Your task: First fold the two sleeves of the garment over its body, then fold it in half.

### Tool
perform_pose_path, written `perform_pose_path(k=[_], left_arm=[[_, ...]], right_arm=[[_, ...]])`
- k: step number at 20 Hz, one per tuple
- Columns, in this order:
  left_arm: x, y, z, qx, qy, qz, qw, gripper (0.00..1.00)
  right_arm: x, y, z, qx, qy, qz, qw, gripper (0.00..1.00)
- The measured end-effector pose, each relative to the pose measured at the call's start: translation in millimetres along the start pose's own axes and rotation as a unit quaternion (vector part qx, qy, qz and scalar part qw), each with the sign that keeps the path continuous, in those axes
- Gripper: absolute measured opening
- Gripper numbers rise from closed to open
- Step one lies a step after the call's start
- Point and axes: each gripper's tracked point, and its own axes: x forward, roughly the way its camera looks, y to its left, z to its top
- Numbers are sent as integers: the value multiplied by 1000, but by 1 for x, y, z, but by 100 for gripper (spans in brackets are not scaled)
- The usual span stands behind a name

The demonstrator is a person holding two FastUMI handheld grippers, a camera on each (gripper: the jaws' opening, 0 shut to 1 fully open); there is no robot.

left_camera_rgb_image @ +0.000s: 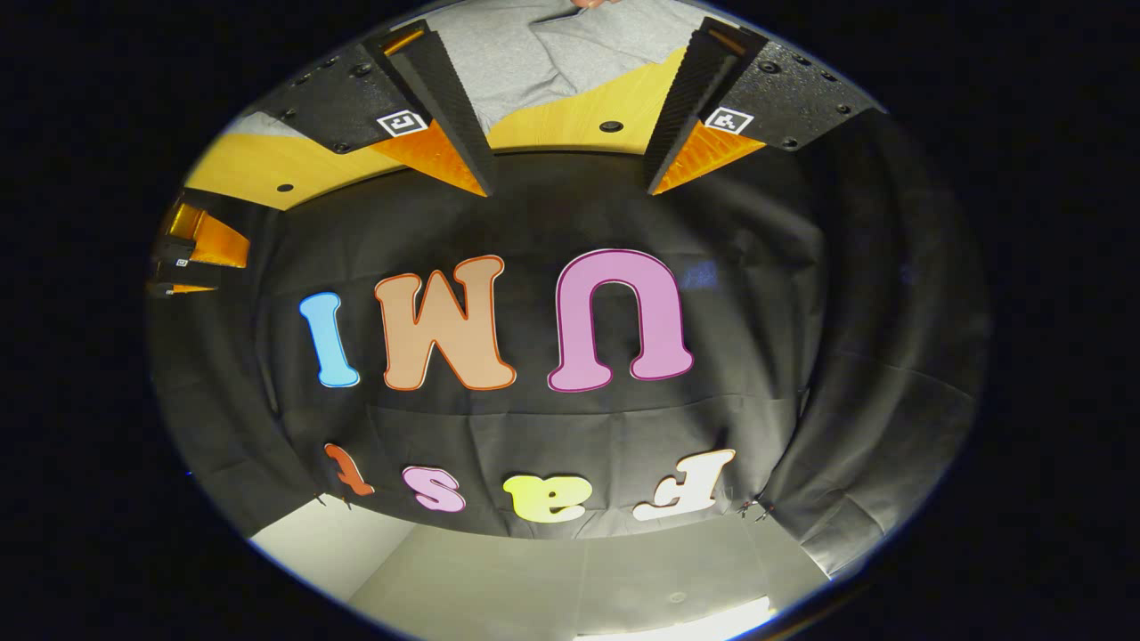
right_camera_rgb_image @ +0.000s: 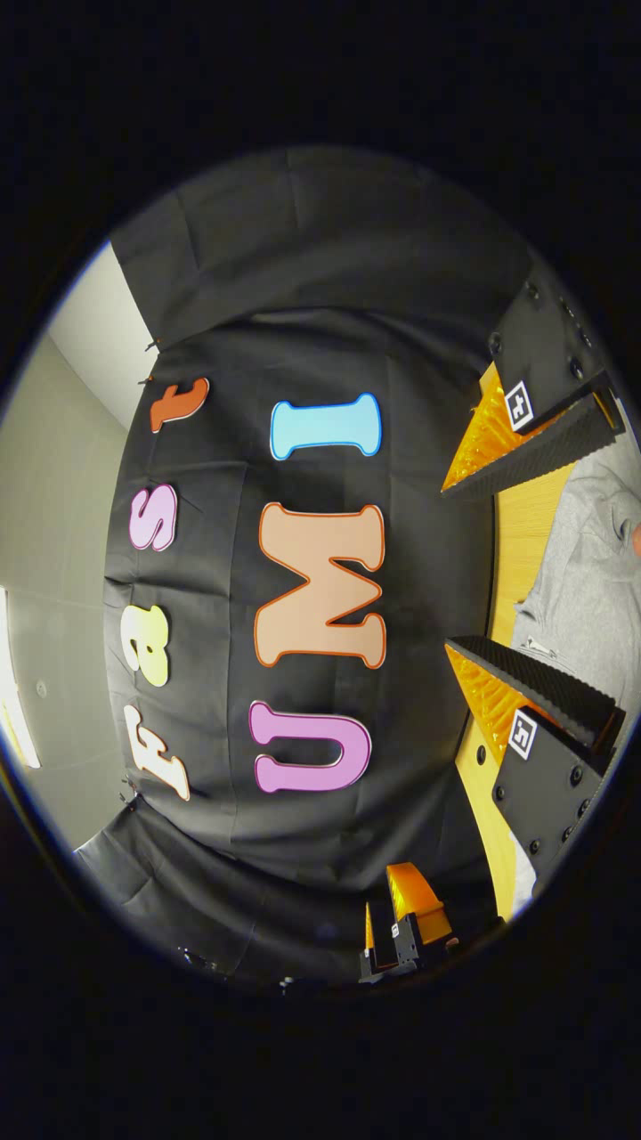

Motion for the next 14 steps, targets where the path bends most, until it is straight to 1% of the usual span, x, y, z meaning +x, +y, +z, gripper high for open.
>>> perform_pose_path(k=[1,3,7,9,12,13,14], left_arm=[[0,-1,-2,2,0,-1,1000,96],[1,-5,-2,-3,2,-7,1000,96],[7,-20,-11,-8,13,-22,1000,96],[8,-29,-9,-12,11,-31,999,96],[11,-42,-12,-9,11,-43,999,96],[11,-45,-12,-9,11,-46,999,93],[12,-48,-13,-9,11,-48,999,96]], right_arm=[[-1,-9,-4,-11,5,-2,1000,97],[-7,-30,-14,-25,20,-14,999,97],[-24,-82,-34,-43,49,-55,996,97],[-32,-107,-49,-55,69,-73,993,98],[-48,-141,-82,-68,120,-91,986,98],[-55,-149,-91,-70,135,-96,984,98],[-61,-160,-98,-74,147,-103,981,98]])
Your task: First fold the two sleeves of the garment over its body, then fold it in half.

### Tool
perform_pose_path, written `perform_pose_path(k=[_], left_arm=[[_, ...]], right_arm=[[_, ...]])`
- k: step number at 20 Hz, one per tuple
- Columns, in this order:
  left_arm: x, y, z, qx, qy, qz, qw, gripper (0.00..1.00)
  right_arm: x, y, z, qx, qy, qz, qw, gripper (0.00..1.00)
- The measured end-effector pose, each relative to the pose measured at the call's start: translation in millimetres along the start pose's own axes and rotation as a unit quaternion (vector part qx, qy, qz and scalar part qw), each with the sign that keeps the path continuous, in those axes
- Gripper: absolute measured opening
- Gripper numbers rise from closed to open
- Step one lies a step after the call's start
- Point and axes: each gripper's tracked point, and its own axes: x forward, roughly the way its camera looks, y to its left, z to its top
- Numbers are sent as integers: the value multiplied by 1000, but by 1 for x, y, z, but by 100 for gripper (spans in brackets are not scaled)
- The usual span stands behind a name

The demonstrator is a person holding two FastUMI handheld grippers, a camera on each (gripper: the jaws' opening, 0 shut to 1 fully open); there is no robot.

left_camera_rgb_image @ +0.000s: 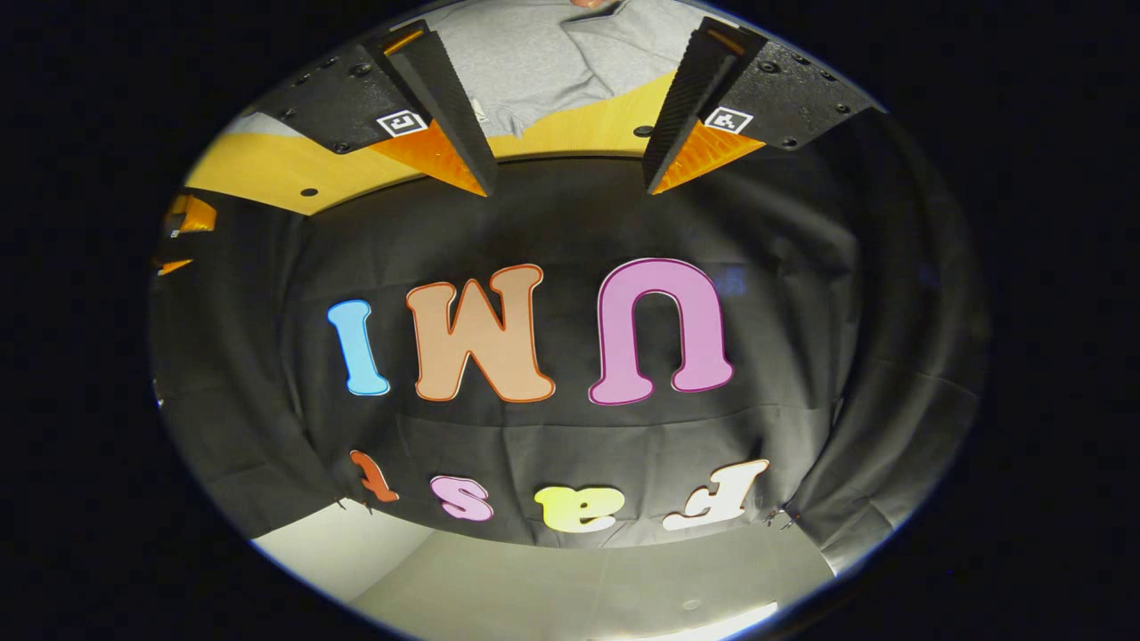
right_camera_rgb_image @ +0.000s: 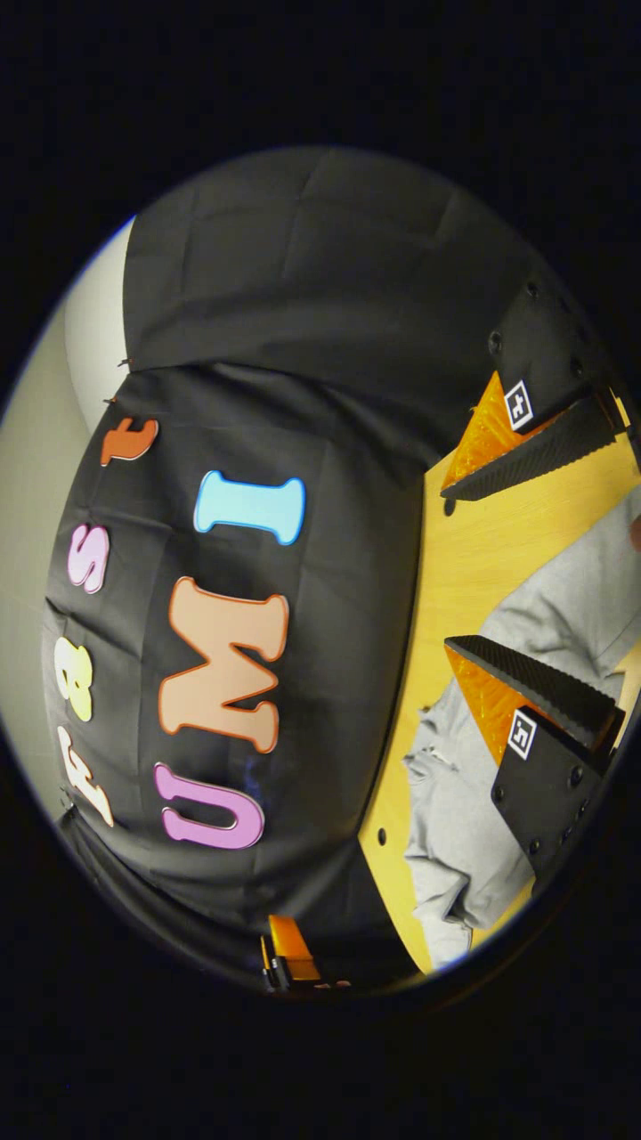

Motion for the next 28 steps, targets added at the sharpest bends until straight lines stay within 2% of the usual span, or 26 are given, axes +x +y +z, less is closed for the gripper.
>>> perform_pose_path(k=[2,3,5,6,7,9,10,11,16,18,19,20,28], left_arm=[[2,-6,-3,-4,3,-5,1000,93],[2,-8,-4,-4,5,-5,1000,96],[2,-10,-6,-6,7,-4,1000,96],[3,-12,-9,-7,8,-5,1000,93],[4,-15,-10,-7,10,-5,1000,96],[3,-19,-12,-6,13,-7,1000,96],[4,-21,-14,-5,15,-9,1000,93],[4,-24,-15,-5,17,-10,1000,96],[3,-38,-20,1,24,-19,1000,96],[4,-44,-18,5,23,-24,999,96],[4,-46,-18,6,23,-25,999,93],[4,-48,-18,6,23,-27,999,96],[2,-66,-19,17,23,-45,999,96]], right_arm=[[-5,-16,-19,-12,26,-11,1000,98],[-9,-24,-29,-16,38,-14,999,98],[-16,-37,-54,-22,66,-21,997,98],[-19,-44,-67,-22,82,-24,996,98],[-24,-50,-78,-21,97,-28,995,98],[-31,-61,-101,-20,122,-36,992,98],[-34,-64,-113,-21,134,-36,990,98],[-38,-67,-125,-22,148,-35,988,98],[-63,-82,-183,-27,214,-34,976,98],[-76,-82,-205,-15,241,-26,970,99],[-82,-83,-214,-12,254,-25,967,99],[-88,-83,-223,-8,265,-23,964,98],[-113,-63,-269,5,324,9,946,98]])
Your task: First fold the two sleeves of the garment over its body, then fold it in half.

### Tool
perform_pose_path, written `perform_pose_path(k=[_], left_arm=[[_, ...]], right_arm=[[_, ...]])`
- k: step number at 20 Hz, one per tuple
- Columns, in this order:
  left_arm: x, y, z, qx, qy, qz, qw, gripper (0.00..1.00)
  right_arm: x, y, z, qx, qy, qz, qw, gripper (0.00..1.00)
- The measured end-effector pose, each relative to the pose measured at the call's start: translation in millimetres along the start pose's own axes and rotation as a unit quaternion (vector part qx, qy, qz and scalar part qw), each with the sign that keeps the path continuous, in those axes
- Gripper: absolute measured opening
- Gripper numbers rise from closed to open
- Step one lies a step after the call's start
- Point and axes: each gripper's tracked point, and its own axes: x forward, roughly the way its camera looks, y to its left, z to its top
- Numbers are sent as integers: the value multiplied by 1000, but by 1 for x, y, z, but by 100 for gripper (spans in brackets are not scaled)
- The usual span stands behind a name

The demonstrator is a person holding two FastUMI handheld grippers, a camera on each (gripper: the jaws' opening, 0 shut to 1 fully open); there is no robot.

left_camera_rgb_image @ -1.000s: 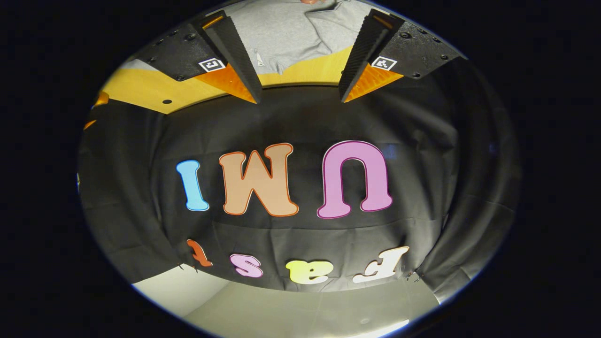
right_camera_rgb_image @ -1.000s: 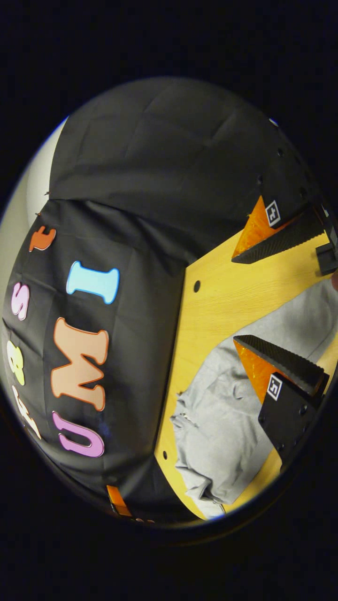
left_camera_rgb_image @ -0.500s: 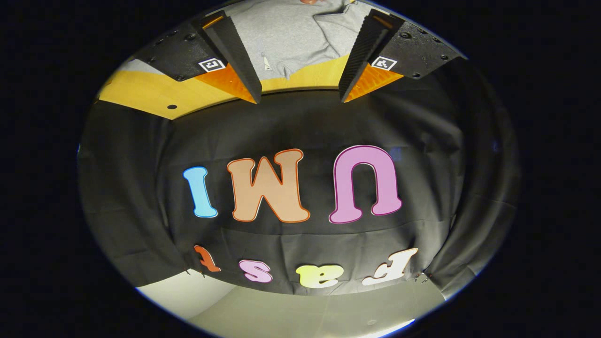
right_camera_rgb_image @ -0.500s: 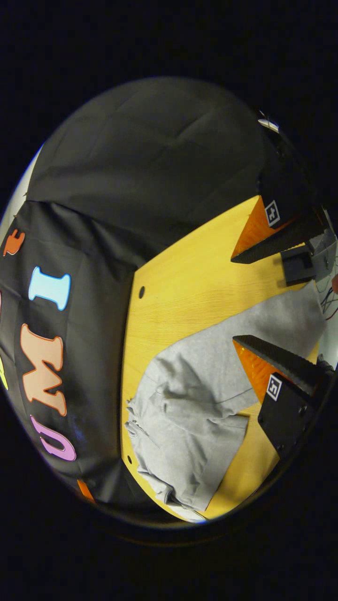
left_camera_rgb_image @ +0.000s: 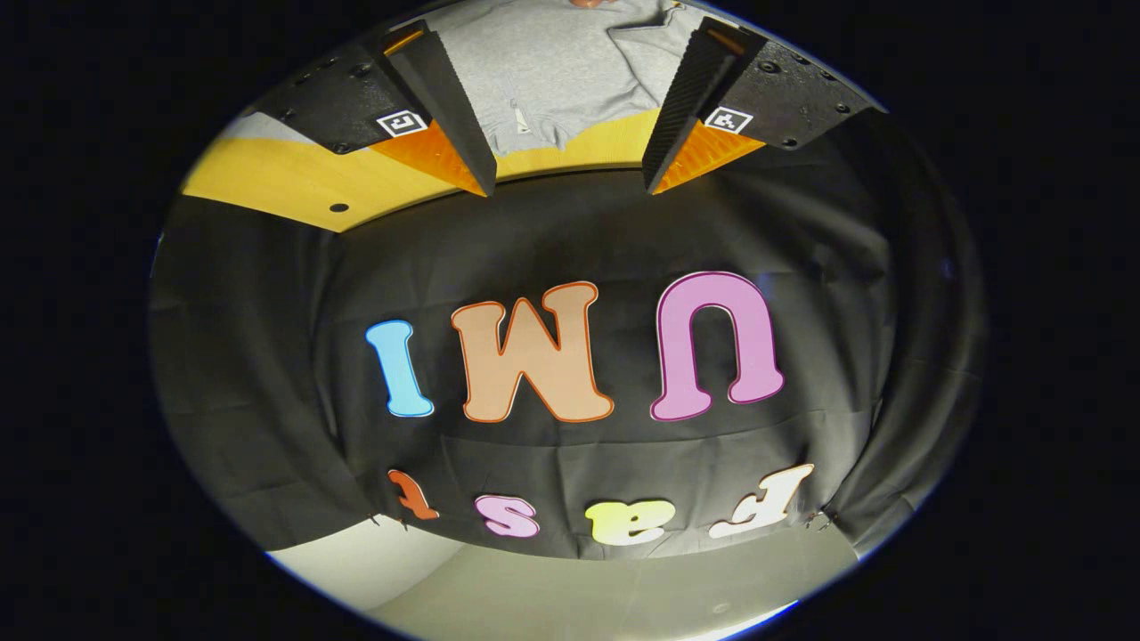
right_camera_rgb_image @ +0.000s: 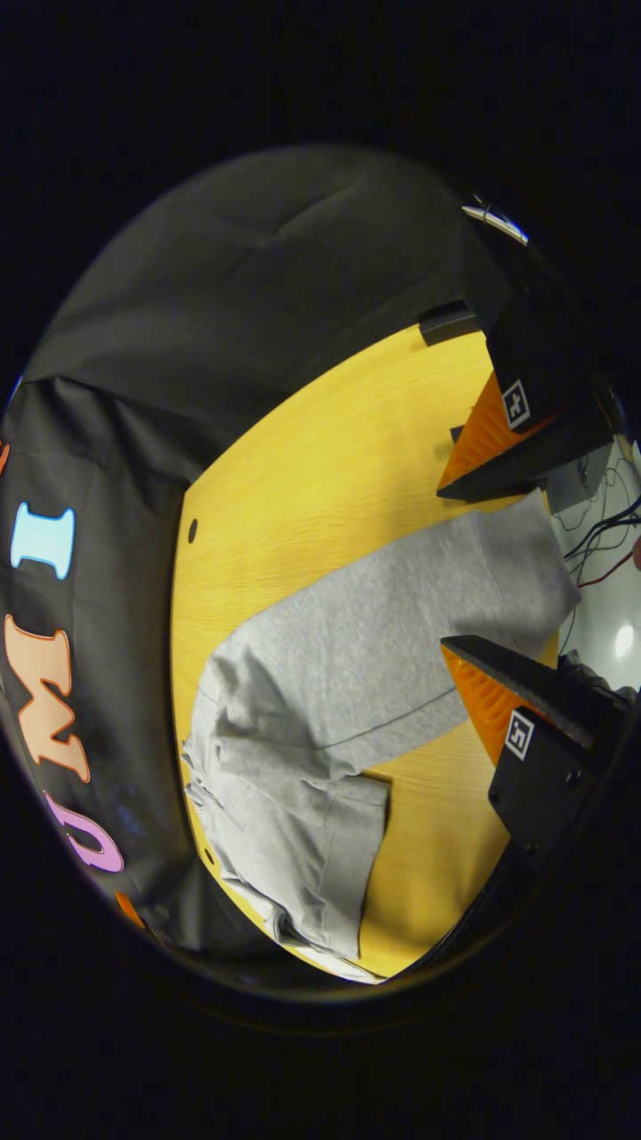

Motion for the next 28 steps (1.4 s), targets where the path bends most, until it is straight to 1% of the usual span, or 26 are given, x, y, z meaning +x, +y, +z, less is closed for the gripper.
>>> perform_pose_path(k=[7,9,11,12,13,14,16,18,19,20,21,22,23,24,25,26,28], left_arm=[[-2,1,-5,2,8,4,1000,96],[-2,0,-7,3,11,3,1000,96],[0,-2,-7,2,12,1,1000,96],[0,-4,-8,2,12,-2,1000,96],[1,-5,-9,0,13,-4,1000,96],[1,-6,-10,0,13,-6,1000,96],[3,-8,-9,-1,13,-9,1000,96],[3,-9,-7,0,11,-9,1000,96],[4,-9,-8,-1,10,-10,1000,96],[4,-10,-8,-1,11,-11,1000,96],[4,-9,-8,0,12,-11,1000,96],[4,-8,-8,1,11,-10,1000,96],[4,-6,-7,2,9,-8,1000,96],[4,-3,-5,2,8,-5,1000,96],[5,-1,-5,1,7,-2,1000,96],[4,1,-3,0,5,0,1000,96],[4,5,-1,2,3,5,1000,96]], right_arm=[[10,1,-25,7,48,9,999,99],[11,1,-27,19,52,14,998,98],[12,4,-30,42,62,28,997,97],[12,3,-32,63,70,31,995,96],[14,2,-32,70,78,30,994,92],[13,0,-32,63,85,31,994,90],[13,4,-29,50,90,35,994,73],[15,9,-28,45,94,31,994,40],[15,10,-26,45,98,31,994,21],[16,11,-28,49,106,27,993,25],[15,11,-25,50,107,25,993,11],[15,11,-25,47,109,22,993,10],[16,10,-23,52,109,13,993,4],[15,9,-22,54,111,6,992,9],[16,10,-21,60,116,3,991,4],[16,12,-17,64,116,7,991,9],[18,16,-5,66,106,15,992,9]])
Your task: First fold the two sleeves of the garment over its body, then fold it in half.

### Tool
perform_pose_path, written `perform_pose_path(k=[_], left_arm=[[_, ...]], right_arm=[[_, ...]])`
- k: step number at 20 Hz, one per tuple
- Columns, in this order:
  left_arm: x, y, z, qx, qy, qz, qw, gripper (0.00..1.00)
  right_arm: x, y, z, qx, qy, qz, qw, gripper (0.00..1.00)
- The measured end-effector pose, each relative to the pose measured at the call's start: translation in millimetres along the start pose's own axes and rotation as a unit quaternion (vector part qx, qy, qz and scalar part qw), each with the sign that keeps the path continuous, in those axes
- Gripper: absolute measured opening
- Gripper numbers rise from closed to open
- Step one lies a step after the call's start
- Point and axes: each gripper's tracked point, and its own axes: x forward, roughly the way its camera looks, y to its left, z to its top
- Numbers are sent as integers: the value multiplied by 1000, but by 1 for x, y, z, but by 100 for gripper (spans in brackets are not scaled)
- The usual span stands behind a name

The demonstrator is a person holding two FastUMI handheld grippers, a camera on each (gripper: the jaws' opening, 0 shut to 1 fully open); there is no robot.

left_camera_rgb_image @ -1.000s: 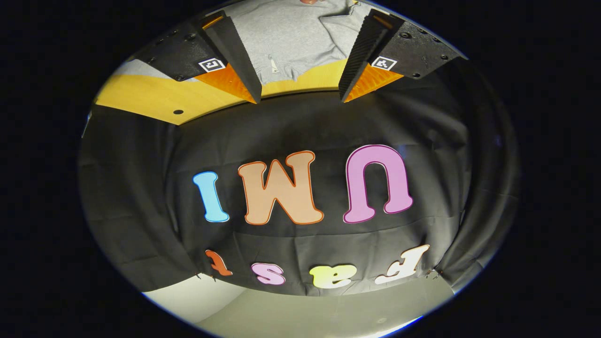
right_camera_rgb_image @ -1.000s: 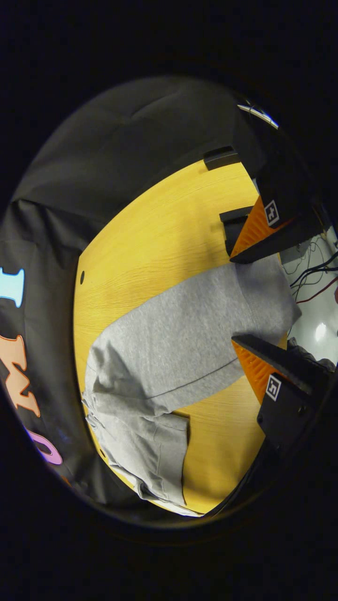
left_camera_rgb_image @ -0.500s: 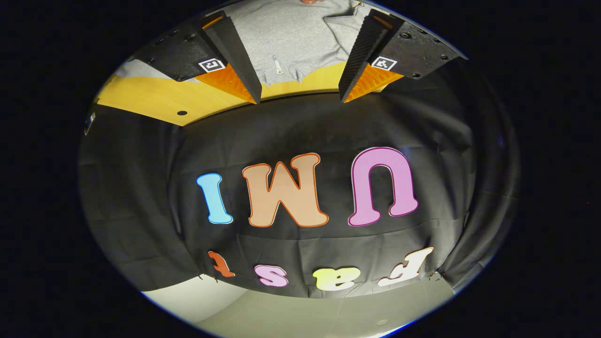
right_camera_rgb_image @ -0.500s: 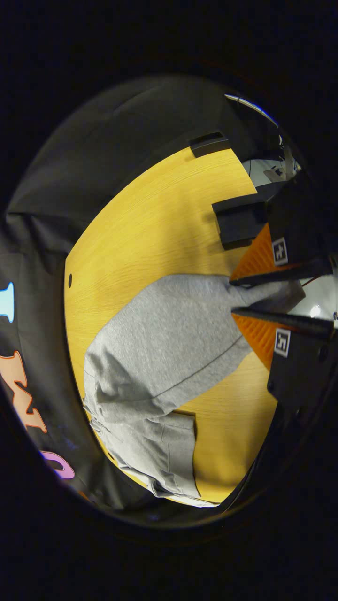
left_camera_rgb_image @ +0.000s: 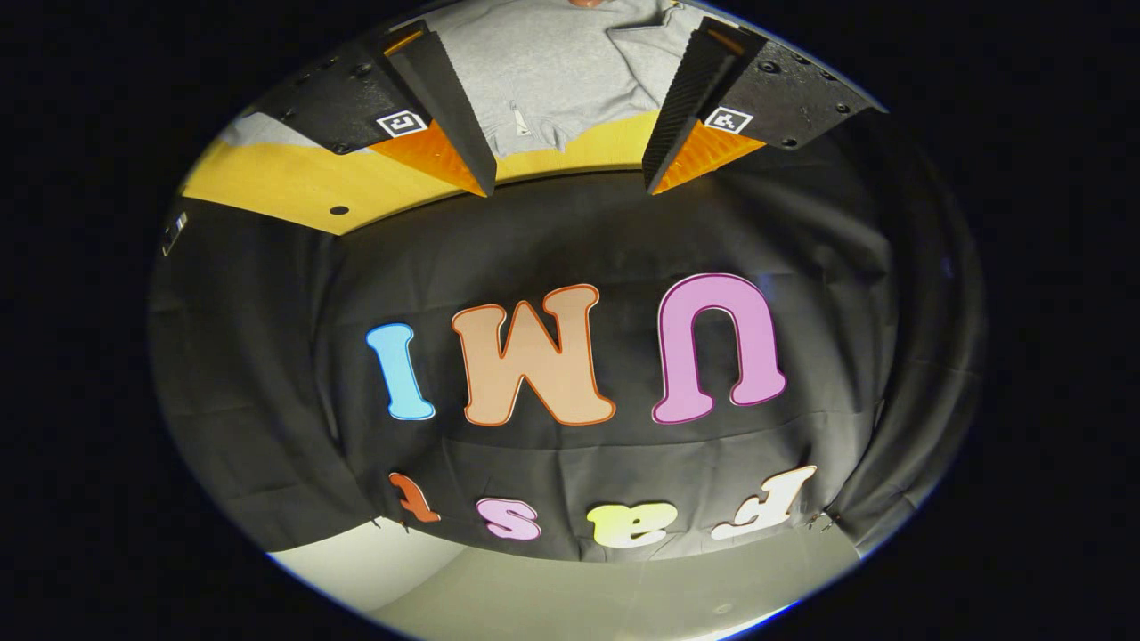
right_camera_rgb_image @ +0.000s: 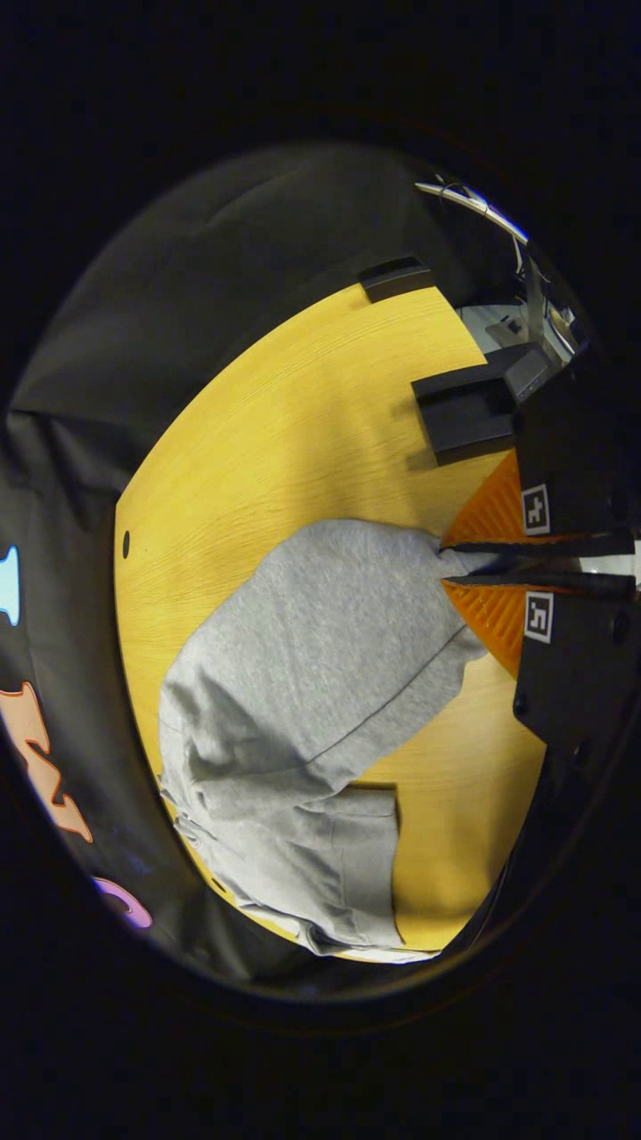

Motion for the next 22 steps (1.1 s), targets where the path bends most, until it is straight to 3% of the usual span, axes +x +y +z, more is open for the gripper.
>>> perform_pose_path(k=[12,16,17,18,22], left_arm=[[-12,43,2,3,-2,46,999,96],[-20,62,0,-1,-2,71,998,96],[-23,67,-2,-3,0,77,997,96],[-26,72,-2,-4,1,82,997,96],[-35,91,-4,-5,3,105,994,96]], right_arm=[[-26,42,131,26,-123,38,991,9],[-38,78,175,30,-159,73,984,9],[-40,89,186,34,-166,86,982,4],[-43,101,194,38,-170,98,980,9],[-46,145,227,38,-191,131,972,9]])
